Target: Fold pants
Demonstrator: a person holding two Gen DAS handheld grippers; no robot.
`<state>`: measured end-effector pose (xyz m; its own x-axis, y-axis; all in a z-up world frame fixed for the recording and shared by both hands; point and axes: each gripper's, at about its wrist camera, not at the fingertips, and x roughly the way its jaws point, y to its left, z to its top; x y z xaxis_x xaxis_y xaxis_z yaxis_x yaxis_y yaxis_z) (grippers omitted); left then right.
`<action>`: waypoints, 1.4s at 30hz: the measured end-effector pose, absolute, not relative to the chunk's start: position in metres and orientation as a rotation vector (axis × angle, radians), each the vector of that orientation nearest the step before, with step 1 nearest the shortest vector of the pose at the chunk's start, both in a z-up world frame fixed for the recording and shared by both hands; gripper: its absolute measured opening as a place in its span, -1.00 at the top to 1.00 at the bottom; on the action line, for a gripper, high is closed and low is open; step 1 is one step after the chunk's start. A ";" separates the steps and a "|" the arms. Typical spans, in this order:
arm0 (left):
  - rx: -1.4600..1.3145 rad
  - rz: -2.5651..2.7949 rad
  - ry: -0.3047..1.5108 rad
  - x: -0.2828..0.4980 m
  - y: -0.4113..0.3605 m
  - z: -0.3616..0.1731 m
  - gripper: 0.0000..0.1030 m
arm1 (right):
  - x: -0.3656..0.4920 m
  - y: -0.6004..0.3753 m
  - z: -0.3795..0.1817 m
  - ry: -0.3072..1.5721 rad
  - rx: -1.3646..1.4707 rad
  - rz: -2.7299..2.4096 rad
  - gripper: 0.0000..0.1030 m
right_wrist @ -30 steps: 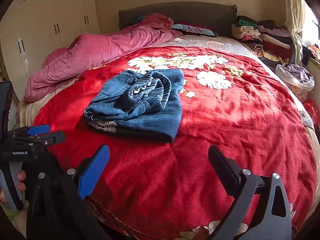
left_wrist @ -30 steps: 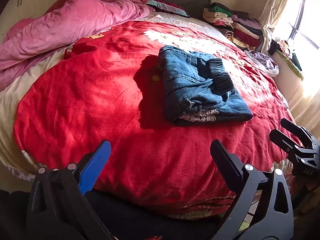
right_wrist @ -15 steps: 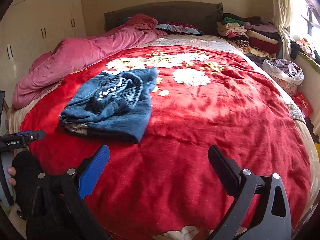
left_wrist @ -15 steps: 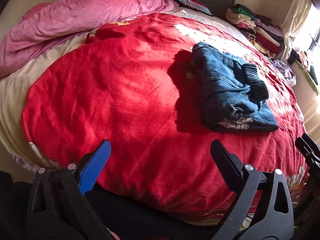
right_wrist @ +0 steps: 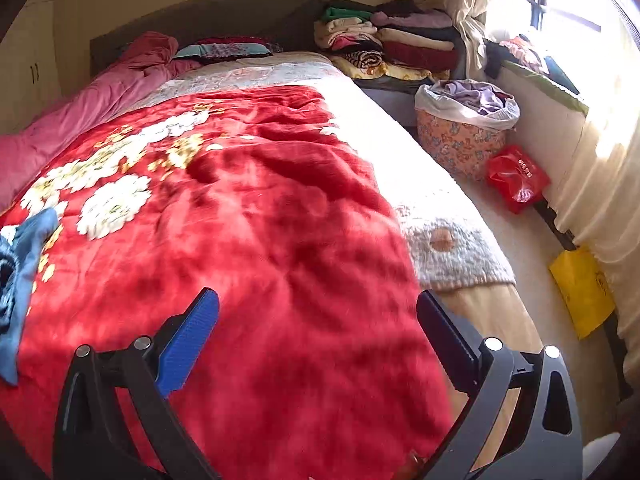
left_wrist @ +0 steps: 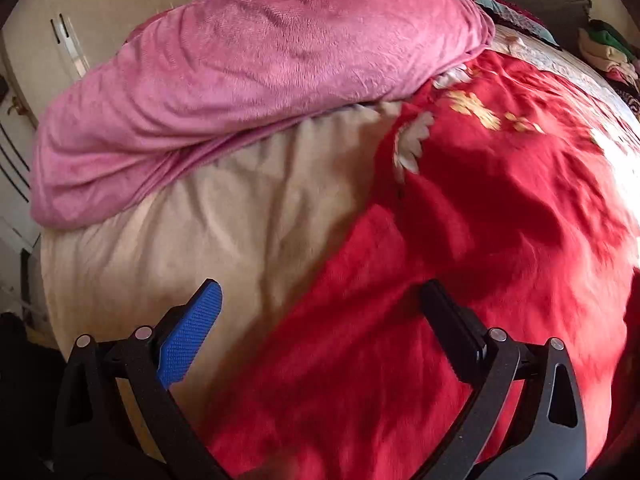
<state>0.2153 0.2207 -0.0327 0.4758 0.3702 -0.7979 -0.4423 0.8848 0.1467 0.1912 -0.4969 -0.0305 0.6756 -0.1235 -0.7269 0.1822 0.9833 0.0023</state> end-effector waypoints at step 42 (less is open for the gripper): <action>-0.196 0.493 0.925 0.226 0.249 -0.064 -0.84 | 0.232 -0.514 -0.071 0.918 0.093 -0.194 -0.92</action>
